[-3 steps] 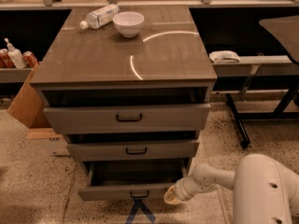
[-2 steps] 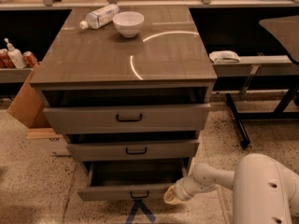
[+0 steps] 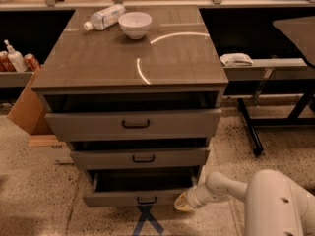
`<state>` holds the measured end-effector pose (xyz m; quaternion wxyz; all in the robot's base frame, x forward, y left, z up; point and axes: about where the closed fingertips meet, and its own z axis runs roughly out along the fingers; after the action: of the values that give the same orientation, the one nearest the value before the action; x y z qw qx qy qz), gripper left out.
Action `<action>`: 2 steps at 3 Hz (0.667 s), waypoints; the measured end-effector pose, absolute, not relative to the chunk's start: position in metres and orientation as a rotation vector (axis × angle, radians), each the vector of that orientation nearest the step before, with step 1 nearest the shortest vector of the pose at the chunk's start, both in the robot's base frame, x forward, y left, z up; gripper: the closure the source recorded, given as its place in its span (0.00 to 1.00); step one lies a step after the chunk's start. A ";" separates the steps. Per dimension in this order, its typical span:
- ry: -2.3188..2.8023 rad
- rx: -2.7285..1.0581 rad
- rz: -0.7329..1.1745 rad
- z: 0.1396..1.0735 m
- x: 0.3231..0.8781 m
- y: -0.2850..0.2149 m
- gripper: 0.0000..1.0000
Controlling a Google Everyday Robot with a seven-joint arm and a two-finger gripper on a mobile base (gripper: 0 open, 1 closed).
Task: Close bottom drawer
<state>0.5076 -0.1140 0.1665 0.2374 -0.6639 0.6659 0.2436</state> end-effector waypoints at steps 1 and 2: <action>1.825 -1.820 0.667 0.166 0.508 -0.114 1.00; 1.808 -1.803 0.651 0.161 0.528 -0.114 1.00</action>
Offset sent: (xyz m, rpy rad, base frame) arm 0.0797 -0.0064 -0.0149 0.0435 -0.0956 -0.0364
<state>0.5283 -0.1144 0.1615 0.2507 -0.6623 0.6643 0.2390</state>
